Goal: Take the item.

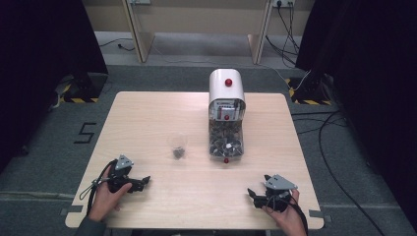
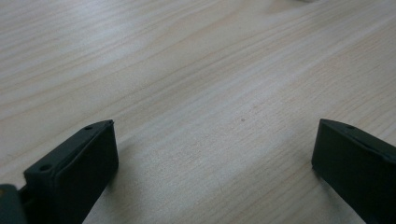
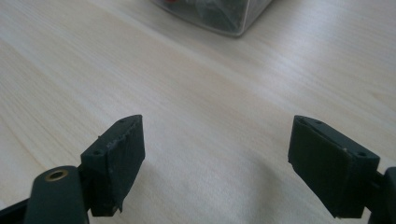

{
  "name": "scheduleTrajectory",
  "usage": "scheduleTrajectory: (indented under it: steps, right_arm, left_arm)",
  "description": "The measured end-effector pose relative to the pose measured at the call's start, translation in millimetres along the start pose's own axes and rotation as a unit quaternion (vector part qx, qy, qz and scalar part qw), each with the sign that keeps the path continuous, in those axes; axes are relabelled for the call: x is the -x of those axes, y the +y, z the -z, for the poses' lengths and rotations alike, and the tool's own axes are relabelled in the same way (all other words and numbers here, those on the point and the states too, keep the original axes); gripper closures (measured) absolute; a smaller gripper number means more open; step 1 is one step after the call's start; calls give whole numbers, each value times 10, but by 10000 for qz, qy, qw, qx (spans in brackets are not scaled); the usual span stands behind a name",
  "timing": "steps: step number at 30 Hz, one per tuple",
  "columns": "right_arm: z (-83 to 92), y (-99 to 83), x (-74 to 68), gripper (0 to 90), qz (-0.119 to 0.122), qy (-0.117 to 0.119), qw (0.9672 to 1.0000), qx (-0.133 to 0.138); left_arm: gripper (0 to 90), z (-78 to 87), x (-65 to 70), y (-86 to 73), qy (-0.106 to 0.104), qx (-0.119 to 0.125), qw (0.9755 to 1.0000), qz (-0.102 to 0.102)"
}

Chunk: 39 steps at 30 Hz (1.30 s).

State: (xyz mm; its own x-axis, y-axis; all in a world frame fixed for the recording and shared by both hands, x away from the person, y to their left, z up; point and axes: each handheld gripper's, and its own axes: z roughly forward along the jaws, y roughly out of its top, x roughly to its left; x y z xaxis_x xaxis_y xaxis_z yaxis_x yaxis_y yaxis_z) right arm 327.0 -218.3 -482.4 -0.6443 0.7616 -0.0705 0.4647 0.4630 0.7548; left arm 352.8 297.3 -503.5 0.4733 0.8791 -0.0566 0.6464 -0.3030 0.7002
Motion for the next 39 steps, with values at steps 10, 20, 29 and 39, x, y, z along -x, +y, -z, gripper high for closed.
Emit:
scheduleTrajectory:
  steps: [10, 20, 29, 39]
  right_arm:
    - [72, -89, 6, 154, -377, 169, 9977, -537]
    - [110, -126, 14, 152, -393, 202, 9976, -530]
    - [110, -124, 18, 148, -385, 213, 9976, -538]
    - [105, -122, 25, 147, -362, 233, 9977, -533]
  left_arm:
    - [0, 0, 0, 0, 1, 1, 10000, 0]
    - [0, 0, 0, 0, 1, 1, 10000, 1]
    - [0, 0, 0, 0, -1, 0, 10000, 2]
    - [0, 0, 0, 0, -1, 0, 10000, 2]
